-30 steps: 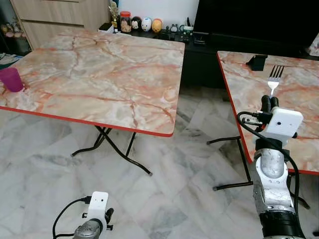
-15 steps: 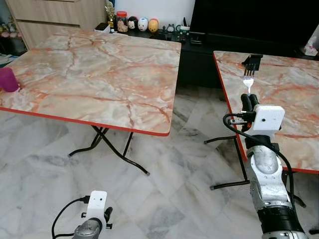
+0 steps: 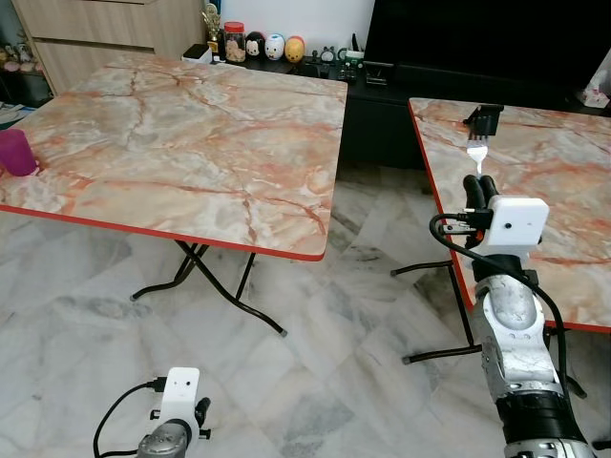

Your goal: Setting the table

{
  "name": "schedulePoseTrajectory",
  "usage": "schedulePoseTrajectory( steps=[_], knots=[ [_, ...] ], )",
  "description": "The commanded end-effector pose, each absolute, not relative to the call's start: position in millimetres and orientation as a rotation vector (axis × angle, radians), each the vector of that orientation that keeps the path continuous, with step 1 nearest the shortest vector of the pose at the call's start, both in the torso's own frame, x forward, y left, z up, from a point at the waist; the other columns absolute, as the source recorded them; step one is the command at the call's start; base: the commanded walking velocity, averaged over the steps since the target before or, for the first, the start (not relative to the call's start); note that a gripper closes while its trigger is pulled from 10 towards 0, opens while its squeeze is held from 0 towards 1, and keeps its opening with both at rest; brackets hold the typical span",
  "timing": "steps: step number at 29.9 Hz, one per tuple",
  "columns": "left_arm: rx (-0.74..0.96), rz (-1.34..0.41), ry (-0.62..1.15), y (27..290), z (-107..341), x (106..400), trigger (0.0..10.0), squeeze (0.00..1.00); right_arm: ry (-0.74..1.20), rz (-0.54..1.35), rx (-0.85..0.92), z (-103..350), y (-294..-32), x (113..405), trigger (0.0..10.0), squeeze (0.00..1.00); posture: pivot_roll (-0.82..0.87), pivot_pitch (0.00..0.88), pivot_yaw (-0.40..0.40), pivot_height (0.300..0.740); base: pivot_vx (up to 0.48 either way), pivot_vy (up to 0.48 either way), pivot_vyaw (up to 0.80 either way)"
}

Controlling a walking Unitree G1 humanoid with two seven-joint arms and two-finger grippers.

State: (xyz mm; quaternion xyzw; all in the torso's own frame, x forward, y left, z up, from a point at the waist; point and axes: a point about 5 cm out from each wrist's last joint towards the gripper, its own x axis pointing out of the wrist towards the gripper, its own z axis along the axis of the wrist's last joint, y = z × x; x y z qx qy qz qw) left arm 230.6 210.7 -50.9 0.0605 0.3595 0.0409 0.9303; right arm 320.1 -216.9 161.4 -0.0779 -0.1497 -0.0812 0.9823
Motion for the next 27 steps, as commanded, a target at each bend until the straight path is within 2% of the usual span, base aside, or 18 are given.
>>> schedulePoseTrajectory(
  steps=[1, 11, 27],
  knots=[
    [0.143, 0.074, 0.714, 213.5, -46.9, 235.0, 10.0, 0.00, -0.310, -0.212, -0.143, 161.1, -226.4, 316.1, 10.0, 0.00, 0.07, 0.000, -0.051, 0.740, 0.000, 0.000, 0.00],
    [0.162, 0.062, 0.712, 218.4, -44.5, 236.9, 10.0, 0.00, -0.309, -0.211, -0.120, 157.1, -216.9, 316.1, 10.0, 0.00, 0.07, 0.000, -0.018, 0.740, 0.000, 0.000, 0.00],
    [0.143, 0.040, 0.737, 207.1, -53.5, 226.6, 10.0, 0.00, -0.333, -0.209, -0.128, 164.3, -215.1, 317.1, 10.0, 0.00, 0.06, 0.000, -0.030, 0.740, 0.000, 0.000, 0.00]
  ],
)
